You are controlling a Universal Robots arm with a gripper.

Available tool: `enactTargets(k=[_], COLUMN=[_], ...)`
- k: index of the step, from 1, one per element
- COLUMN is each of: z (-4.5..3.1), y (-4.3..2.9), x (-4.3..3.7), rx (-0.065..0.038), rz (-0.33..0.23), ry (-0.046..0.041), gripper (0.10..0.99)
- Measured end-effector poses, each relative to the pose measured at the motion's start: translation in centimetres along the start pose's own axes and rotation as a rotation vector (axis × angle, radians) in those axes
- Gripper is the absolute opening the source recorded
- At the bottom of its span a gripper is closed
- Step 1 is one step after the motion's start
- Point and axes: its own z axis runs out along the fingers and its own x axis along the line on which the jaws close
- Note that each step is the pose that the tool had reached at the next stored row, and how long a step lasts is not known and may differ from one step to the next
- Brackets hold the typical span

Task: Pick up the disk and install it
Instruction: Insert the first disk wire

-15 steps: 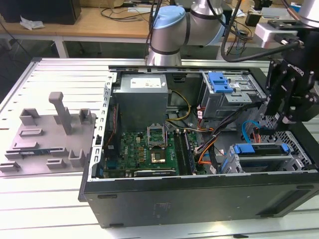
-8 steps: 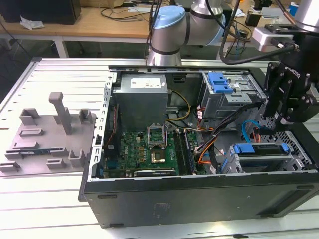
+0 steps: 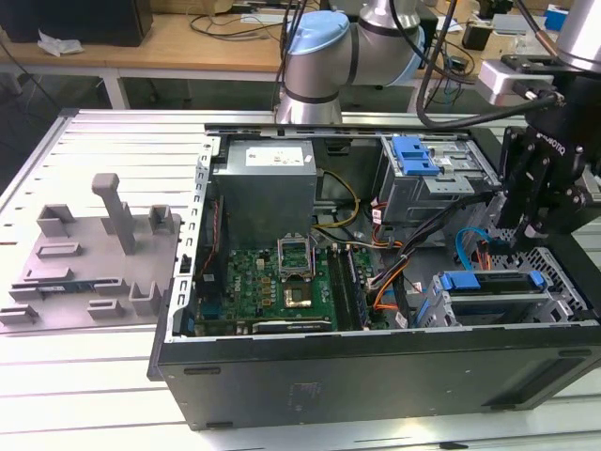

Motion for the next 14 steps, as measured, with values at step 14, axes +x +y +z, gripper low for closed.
enactTargets(k=[14], z=[0.2], y=[0.14], x=[0.62], rx=[-0.004], rz=[0.03], ry=[-0.0005], gripper=[0.267])
